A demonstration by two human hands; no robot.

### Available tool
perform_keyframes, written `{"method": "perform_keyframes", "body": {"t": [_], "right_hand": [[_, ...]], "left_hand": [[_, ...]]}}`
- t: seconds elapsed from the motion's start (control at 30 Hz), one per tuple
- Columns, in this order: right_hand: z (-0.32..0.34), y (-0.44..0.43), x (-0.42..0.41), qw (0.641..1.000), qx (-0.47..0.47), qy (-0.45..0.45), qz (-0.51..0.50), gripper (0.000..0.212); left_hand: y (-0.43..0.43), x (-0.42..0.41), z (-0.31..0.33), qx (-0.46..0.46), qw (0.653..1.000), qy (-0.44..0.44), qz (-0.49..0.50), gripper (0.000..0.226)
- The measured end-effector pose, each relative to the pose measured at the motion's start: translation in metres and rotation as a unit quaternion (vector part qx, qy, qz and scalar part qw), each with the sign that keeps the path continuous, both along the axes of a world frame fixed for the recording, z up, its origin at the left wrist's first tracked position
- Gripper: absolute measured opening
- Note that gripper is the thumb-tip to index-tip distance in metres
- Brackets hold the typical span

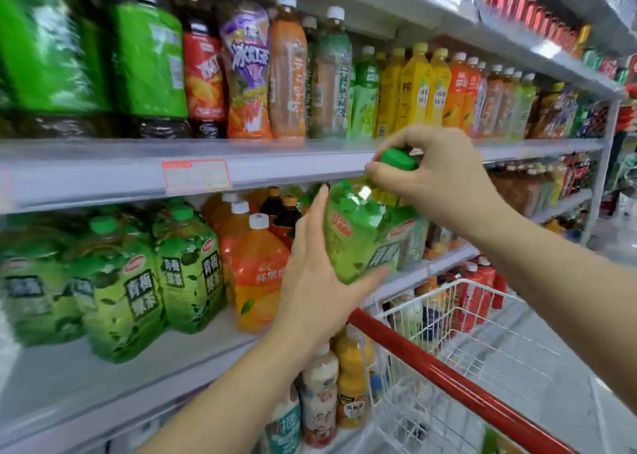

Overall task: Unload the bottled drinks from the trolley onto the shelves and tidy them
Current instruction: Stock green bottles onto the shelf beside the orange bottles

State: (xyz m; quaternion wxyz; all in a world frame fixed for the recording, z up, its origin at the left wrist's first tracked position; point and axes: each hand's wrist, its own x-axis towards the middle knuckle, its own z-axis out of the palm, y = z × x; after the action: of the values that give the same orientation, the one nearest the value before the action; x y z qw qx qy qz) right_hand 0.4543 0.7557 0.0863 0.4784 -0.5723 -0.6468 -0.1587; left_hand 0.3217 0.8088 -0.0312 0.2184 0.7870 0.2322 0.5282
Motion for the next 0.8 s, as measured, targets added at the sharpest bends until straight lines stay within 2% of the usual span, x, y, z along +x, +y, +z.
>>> {"method": "perform_keyframes", "body": {"t": [0.1,0.17,0.23,0.27,0.33,0.37,0.43,0.53,0.67,0.8], "right_hand": [[-0.021,0.021,-0.043,0.993,-0.02,0.053,0.101,0.013],[-0.036,0.04,-0.063,0.978,-0.055,0.094,0.176,0.027],[-0.051,0.065,-0.073,0.962,-0.104,0.153,0.201,0.043],[-0.061,0.079,-0.077,0.96,-0.123,0.163,0.193,0.042],[-0.085,0.109,-0.082,0.974,-0.15,0.106,0.132,0.02],[-0.099,0.122,-0.086,0.975,-0.188,0.052,0.103,0.02],[-0.124,0.14,-0.095,0.963,-0.256,-0.049,0.066,0.05],[-0.147,0.153,-0.101,0.967,-0.221,-0.13,-0.008,0.07],[-0.155,0.156,-0.107,0.972,-0.182,-0.141,-0.041,0.066],[-0.158,0.158,-0.107,0.974,-0.169,-0.143,-0.042,0.066]], "left_hand": [[0.008,-0.039,-0.012,0.006,0.995,-0.054,0.082,0.096],[0.012,-0.067,-0.027,-0.01,0.99,-0.066,0.125,0.092],[0.013,-0.095,-0.041,-0.016,0.983,-0.075,0.165,0.091],[0.014,-0.108,-0.047,-0.012,0.98,-0.078,0.185,0.091],[0.014,-0.135,-0.054,-0.006,0.971,-0.083,0.224,0.091],[0.016,-0.148,-0.056,-0.005,0.967,-0.085,0.241,0.091],[0.02,-0.173,-0.062,-0.002,0.959,-0.095,0.268,0.093],[0.032,-0.204,-0.074,-0.003,0.94,-0.127,0.316,0.095],[0.05,-0.231,-0.079,-0.028,0.917,-0.156,0.367,0.098],[0.073,-0.248,-0.082,-0.073,0.906,-0.144,0.391,0.102]]}}
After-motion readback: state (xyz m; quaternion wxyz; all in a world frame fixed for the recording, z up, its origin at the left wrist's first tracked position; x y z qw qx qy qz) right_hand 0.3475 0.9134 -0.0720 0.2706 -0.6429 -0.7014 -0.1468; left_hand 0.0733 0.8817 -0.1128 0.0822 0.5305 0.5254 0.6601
